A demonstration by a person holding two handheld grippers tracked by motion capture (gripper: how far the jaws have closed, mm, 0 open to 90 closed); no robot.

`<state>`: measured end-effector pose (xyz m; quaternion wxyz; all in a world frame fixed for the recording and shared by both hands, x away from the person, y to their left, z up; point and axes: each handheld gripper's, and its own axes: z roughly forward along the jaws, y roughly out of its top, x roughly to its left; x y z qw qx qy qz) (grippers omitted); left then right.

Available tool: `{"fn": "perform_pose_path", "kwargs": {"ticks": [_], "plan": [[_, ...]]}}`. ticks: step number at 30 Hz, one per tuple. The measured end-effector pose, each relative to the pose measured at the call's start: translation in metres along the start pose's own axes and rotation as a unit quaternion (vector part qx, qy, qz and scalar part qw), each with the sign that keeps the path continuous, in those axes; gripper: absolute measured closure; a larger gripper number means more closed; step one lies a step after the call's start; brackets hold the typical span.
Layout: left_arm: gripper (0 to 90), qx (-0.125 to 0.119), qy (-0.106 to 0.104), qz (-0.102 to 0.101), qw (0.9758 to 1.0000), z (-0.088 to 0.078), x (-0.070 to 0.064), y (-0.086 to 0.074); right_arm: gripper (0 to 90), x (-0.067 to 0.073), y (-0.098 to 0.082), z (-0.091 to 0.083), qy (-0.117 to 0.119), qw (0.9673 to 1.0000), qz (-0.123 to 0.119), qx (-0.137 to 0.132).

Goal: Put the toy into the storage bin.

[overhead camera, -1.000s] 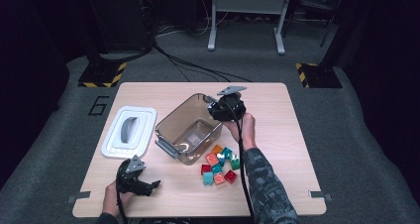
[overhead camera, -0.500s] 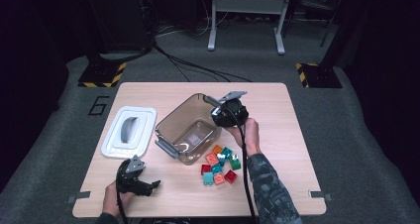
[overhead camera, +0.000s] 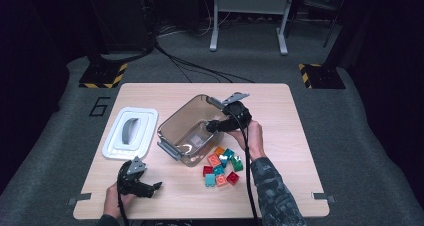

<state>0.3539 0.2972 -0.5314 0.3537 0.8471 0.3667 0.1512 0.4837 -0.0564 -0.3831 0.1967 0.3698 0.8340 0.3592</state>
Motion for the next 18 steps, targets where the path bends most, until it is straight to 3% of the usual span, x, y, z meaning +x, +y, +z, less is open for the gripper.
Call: {"fn": "perform_pose_path", "kwargs": {"ticks": [6,11,18], "plan": [[0.4,0.000,0.000,0.000,1.0000,0.000,0.000,0.000,18.4,-0.002,-0.008,-0.019,-0.004,0.9997,0.021,-0.014],[0.4,0.000,0.000,0.000,1.0000,0.000,0.000,0.000,14.5,-0.009,-0.024,-0.036,-0.007,0.9993,0.029,-0.023],[0.4,0.000,0.001,0.000,1.0000,0.000,0.000,0.000,3.6,-0.013,-0.057,-0.044,-0.014,0.9985,0.052,-0.006]]}}
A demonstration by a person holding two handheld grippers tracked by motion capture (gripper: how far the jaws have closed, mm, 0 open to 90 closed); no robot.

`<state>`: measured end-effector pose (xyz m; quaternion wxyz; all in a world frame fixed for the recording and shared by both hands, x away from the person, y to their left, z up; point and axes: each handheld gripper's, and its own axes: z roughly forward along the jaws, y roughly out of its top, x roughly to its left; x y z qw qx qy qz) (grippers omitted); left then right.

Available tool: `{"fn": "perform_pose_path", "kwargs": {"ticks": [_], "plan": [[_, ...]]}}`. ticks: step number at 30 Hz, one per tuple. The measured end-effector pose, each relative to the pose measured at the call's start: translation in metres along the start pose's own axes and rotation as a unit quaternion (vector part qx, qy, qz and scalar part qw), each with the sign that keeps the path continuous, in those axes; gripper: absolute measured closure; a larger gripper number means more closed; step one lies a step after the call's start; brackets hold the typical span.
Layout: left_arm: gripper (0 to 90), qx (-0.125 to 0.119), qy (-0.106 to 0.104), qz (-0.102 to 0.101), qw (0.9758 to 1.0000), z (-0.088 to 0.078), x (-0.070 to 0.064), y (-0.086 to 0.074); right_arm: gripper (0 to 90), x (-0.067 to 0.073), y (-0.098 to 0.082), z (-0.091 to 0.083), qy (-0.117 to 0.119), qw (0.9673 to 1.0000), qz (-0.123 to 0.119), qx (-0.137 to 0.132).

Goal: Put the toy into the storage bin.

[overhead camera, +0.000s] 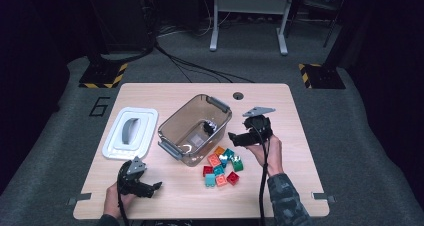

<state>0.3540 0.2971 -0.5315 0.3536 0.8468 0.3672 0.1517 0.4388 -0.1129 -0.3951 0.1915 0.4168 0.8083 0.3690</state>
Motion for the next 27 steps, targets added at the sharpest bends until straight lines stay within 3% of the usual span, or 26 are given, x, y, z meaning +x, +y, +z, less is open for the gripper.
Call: {"fn": "perform_pose_path", "kwargs": {"ticks": [7,8,10,16,22,27], "plan": [[0.4,0.000,0.000,0.000,1.0000,0.000,0.000,0.000,2.8,0.001,-0.039,0.004,0.000,0.9996,0.026,0.011],[0.4,0.000,0.000,0.000,1.0000,0.000,0.000,0.000,2.8,0.001,-0.044,0.006,-0.002,0.9998,0.015,0.011],[0.4,0.000,0.000,0.000,1.0000,0.000,0.000,0.000,1.6,0.006,-0.054,0.012,0.001,0.9990,0.033,0.032],[0.4,0.000,0.000,0.000,1.0000,0.000,0.000,0.000,0.7,0.013,-0.081,0.033,0.002,0.9975,0.041,0.057],[0.4,0.000,0.000,0.001,1.0000,0.000,0.000,0.000,20.5,0.026,-0.095,0.045,-0.022,0.9971,0.042,0.060],[0.4,0.000,0.000,0.001,1.0000,0.000,0.000,0.000,33.7,0.029,-0.099,0.047,-0.019,0.9971,0.037,0.063]]}}
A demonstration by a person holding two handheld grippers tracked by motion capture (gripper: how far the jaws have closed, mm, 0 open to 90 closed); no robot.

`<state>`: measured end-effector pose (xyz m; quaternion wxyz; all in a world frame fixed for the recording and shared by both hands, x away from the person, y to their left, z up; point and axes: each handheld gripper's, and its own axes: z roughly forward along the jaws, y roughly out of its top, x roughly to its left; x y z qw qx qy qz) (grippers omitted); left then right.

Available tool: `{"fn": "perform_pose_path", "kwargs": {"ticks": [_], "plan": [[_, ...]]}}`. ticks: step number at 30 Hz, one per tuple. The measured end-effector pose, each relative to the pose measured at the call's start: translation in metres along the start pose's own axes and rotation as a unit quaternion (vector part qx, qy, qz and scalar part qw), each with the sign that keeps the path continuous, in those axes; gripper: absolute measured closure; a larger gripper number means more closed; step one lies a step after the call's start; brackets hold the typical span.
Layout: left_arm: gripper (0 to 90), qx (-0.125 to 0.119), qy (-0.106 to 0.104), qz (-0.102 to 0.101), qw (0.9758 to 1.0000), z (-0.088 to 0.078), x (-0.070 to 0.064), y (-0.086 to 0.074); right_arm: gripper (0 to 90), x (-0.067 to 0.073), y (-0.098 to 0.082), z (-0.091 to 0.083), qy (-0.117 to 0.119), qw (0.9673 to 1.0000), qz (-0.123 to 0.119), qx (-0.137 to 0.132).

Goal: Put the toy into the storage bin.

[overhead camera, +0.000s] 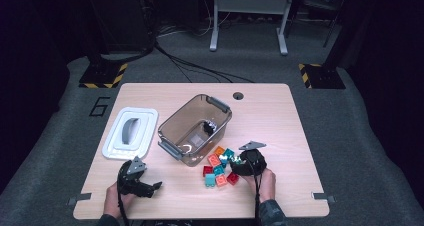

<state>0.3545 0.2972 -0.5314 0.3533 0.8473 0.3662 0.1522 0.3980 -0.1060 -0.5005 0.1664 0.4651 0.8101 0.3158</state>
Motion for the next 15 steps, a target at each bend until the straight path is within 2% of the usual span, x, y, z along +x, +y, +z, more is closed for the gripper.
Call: {"fn": "perform_pose_path", "kwargs": {"ticks": [4,5,9,11,15], "plan": [[0.4,0.000,0.000,0.000,1.0000,0.0000,0.0000,0.0000,39.2,0.0006,-0.0029,0.0010,-0.003,1.0000,0.004,0.001],[0.4,0.000,0.000,0.000,1.0000,0.0000,0.0000,0.0000,40.3,0.0005,-0.0040,0.0010,0.002,1.0000,0.000,0.005],[0.4,0.000,0.000,0.000,1.0000,0.0000,0.0000,0.0000,51.6,0.0005,-0.0078,0.0036,-0.005,1.0000,-0.001,0.006],[0.4,0.000,0.000,-0.001,1.0000,0.0001,-0.0001,0.0000,56.4,0.0012,-0.0090,0.0035,-0.008,0.9999,0.007,0.009],[0.4,0.002,0.000,0.003,1.0000,-0.0003,0.0004,0.0000,58.3,-0.0007,-0.0098,0.0035,-0.009,0.9999,0.001,0.005]]}}
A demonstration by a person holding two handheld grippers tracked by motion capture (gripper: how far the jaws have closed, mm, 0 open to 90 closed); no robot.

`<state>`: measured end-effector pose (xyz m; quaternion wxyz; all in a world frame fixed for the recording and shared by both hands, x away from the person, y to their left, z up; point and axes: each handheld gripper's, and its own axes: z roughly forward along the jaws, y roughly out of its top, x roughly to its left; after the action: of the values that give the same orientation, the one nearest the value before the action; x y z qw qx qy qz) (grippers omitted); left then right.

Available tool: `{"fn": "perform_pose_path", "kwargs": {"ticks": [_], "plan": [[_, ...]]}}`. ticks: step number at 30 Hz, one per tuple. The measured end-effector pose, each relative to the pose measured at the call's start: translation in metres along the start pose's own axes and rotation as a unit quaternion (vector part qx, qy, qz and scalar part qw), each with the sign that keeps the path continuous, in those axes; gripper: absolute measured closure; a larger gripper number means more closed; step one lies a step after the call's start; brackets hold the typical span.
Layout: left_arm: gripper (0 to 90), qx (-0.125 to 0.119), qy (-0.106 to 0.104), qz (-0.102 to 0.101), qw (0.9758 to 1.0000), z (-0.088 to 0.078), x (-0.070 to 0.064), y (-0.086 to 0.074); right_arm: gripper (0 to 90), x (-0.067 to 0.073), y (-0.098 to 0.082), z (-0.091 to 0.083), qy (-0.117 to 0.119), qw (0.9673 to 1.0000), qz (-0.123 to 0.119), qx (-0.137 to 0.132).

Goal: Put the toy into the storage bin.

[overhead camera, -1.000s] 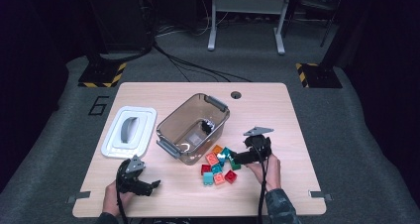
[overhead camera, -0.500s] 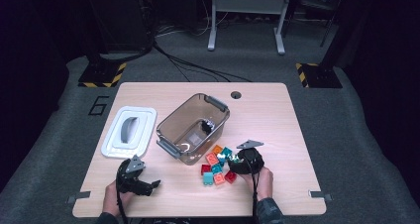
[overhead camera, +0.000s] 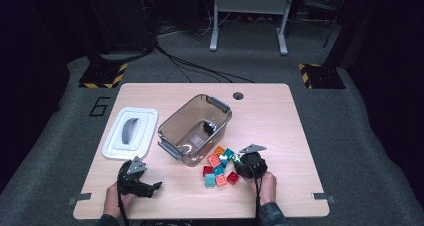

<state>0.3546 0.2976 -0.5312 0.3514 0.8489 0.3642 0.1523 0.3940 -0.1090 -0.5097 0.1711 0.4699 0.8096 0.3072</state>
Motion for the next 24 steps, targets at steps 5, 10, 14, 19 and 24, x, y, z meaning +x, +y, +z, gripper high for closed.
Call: {"fn": "perform_pose_path", "kwargs": {"ticks": [5,10,14,19,24], "plan": [[0.4,-0.002,0.000,-0.003,1.0000,0.000,0.000,0.000,58.7,-0.001,0.000,-0.003,-0.009,0.9999,-0.005,-0.010],[0.4,-0.002,0.000,-0.003,1.0000,0.000,0.000,0.000,58.8,-0.003,0.004,-0.008,-0.010,0.9997,-0.004,-0.020],[0.4,-0.002,0.000,-0.003,1.0000,0.000,0.000,0.000,58.9,-0.006,0.008,-0.014,-0.009,0.9996,0.001,-0.026],[0.4,-0.002,0.000,-0.003,1.0000,0.000,0.000,0.000,58.9,-0.010,0.011,-0.017,-0.009,0.9994,-0.005,-0.033],[0.4,0.000,0.000,0.000,1.0000,0.000,0.000,0.000,58.9,-0.012,0.015,-0.019,-0.006,0.9992,0.002,-0.039]]}}
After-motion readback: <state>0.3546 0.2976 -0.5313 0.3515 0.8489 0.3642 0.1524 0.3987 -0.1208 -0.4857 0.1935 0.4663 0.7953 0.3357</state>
